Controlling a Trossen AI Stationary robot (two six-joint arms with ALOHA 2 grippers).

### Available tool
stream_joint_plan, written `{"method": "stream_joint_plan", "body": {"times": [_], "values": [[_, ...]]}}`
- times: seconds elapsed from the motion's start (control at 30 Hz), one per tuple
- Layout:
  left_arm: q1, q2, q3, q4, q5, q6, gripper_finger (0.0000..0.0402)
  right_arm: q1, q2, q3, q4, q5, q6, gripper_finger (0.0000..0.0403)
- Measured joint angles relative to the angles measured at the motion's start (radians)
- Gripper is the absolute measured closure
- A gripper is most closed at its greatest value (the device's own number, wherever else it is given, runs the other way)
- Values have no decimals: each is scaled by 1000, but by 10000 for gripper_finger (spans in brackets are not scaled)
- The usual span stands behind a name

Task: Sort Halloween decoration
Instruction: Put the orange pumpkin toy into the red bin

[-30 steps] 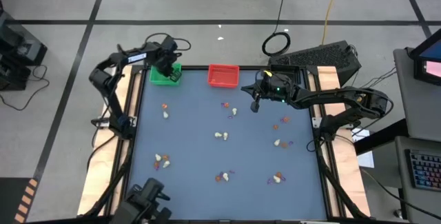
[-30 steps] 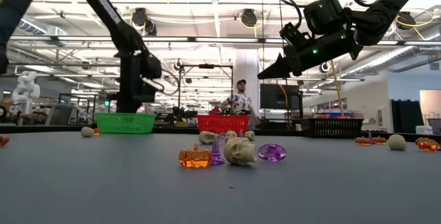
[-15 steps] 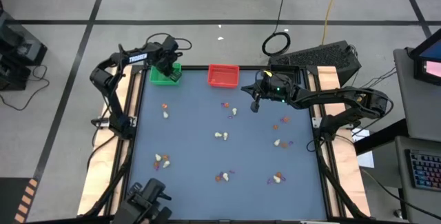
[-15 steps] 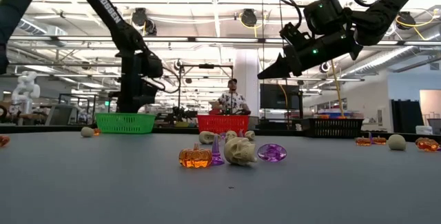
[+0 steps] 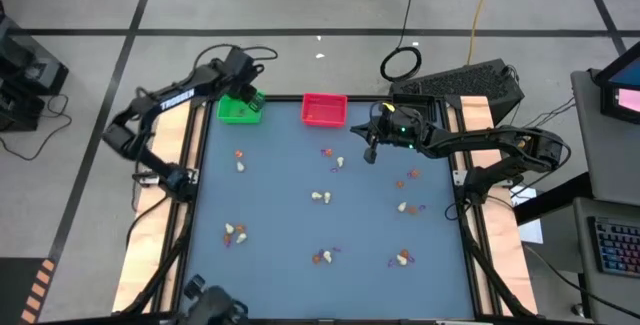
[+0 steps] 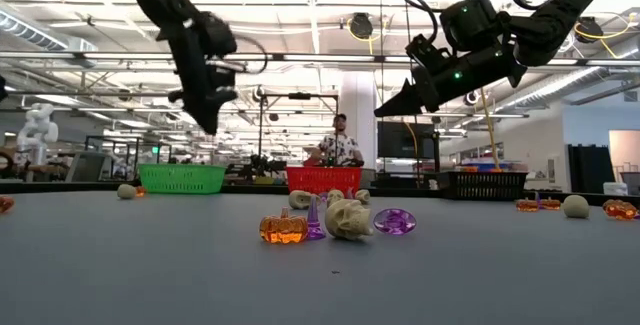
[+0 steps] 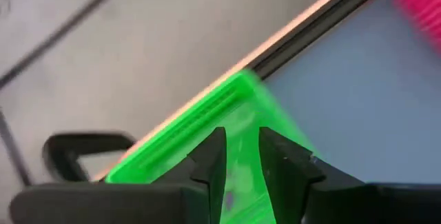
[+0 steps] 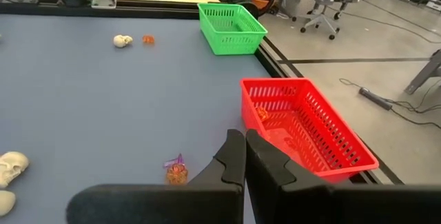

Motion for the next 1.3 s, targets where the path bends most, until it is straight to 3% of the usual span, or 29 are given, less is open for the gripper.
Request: {"method": "stream_joint_plan", "body": {"times": [0.33,0.6,0.77,1.03,1.3], "values": [[-207,-186,-320,464,0,-54,325,22,0,80,-159,-1,61,403],[-310,-202,-573,917,3,-55,325,81,12,86,-172,0,122,403],[-329,-203,-670,1163,58,-55,325,116,75,86,-150,9,200,396],[-328,-202,-727,1340,190,-3,325,150,213,174,-200,55,248,314],[-324,-202,-727,1348,195,32,325,149,372,347,-398,133,270,205]]}}
